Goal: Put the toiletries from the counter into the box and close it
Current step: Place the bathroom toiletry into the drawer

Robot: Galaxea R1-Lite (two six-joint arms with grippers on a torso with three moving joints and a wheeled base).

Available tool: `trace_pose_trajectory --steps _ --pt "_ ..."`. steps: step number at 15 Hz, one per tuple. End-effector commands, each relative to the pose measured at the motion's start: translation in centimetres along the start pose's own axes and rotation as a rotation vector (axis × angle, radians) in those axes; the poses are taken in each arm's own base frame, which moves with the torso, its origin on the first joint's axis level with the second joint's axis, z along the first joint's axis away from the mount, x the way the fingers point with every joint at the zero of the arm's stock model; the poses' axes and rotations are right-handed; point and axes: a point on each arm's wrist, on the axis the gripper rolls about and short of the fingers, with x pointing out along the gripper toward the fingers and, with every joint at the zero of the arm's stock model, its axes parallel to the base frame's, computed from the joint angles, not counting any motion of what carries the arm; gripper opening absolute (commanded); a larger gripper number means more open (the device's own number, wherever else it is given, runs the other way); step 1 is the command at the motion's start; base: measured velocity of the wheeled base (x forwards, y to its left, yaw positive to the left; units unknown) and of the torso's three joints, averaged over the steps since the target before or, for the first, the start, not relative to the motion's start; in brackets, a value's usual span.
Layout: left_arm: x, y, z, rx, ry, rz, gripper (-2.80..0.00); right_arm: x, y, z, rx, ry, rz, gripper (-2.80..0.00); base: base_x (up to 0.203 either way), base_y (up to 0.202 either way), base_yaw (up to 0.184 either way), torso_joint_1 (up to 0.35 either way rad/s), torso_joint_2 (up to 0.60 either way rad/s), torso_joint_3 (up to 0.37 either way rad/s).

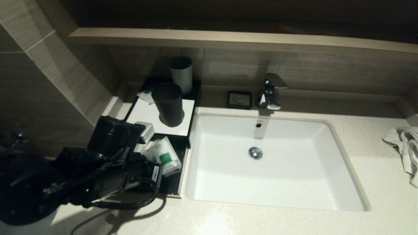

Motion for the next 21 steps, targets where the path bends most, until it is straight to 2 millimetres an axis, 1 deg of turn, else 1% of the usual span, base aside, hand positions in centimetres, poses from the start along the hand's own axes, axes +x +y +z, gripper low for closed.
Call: trace_pose_trajectory --steps 1,4,12,21 --pt "-1.4 0.1 0.1 -0.003 -0.023 -0.007 -2.8 0.0 0.0 0.0 0.001 0.002 0.0 -2.8 0.0 0.0 0.0 0.0 0.0 0.0" --pt "-2.6 0.3 0.1 -0.006 -0.03 -0.009 -2.8 0.0 0.0 0.0 0.001 0.002 0.0 -2.8 0.0 0.0 0.0 0.0 0.0 0.0" --pt "-2.2 0.3 -0.7 -0.003 0.004 -0.005 -2.8 0.0 0.0 0.0 0.0 0.002 0.0 -2.8 0.0 0.0 0.0 0.0 0.0 0.0" --pt "0.1 -0.1 -0.4 0.008 0.051 0.006 -2.8 0.0 0.0 0.0 0.0 0.002 0.0 -2.8 0.0 0.0 0.0 0.0 0.0 0.0"
